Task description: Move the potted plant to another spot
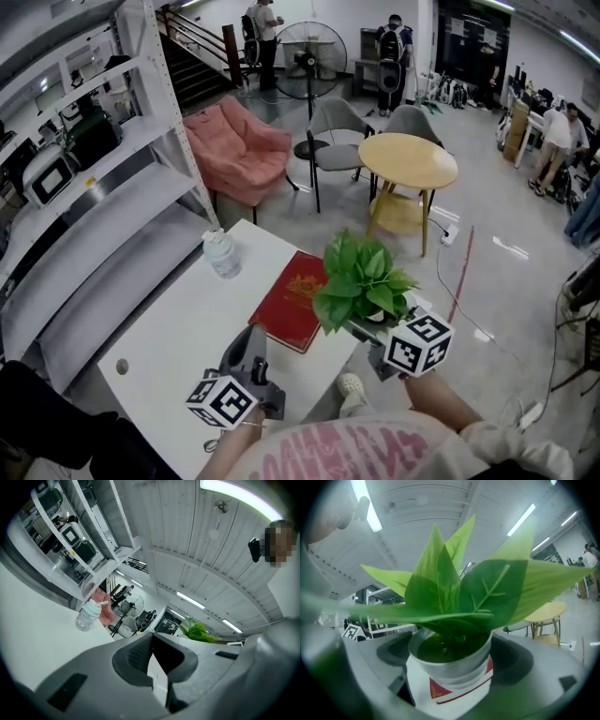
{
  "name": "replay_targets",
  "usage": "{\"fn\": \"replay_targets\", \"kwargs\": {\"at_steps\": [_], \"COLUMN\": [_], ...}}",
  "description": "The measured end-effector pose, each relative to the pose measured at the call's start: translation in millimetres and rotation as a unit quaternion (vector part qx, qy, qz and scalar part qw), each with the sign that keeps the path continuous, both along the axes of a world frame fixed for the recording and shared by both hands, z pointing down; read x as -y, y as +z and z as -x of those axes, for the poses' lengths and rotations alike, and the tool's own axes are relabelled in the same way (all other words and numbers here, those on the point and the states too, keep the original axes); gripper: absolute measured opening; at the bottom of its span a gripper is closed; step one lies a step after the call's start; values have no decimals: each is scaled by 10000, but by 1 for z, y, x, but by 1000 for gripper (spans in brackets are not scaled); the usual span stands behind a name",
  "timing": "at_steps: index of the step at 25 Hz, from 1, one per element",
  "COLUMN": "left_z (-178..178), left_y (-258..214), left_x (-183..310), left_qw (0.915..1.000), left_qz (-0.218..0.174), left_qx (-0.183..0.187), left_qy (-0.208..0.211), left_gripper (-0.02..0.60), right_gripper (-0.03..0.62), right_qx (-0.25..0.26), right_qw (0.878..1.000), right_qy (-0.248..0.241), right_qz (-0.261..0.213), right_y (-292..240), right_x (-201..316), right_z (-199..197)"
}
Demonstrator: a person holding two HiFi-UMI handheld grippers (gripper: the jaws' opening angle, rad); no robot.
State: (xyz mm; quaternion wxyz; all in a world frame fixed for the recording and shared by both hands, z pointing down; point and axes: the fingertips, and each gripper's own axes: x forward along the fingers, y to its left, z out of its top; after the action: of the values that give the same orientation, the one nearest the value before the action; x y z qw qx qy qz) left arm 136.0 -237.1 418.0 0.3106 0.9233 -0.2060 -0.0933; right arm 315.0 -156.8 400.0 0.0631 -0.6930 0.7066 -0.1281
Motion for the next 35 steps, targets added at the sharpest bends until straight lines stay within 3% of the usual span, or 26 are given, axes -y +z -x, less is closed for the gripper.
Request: {"fn": "replay_targets", "kwargs": {"at_steps": [7,16,28,35], "left_z": [-11,-20,6,29], "left_y": [-8,-21,-7,19], "left_x": [50,83,94,80], "left_qw": [9965,9836,9478,9279], "left_qz": [-29,-111,-26,308], "left_qx": [-58,-111,-100,158], "left_qy": [-828,-1799,-3186,-3711], "left_gripper": [3,3,3,3], "right_gripper": [530,529,529,530], "right_qx": [-89,-224,-284,-109], "right_qw": [9971,9851,9565,9476], "right_qy": [-751,-1706,-2904,-3184], "right_qz": [-30,-65,13,237], "right_y": [-10,-24,-10,20], "right_x": [75,149,225,255], "right_z": [-26,-45,-33,-23]}}
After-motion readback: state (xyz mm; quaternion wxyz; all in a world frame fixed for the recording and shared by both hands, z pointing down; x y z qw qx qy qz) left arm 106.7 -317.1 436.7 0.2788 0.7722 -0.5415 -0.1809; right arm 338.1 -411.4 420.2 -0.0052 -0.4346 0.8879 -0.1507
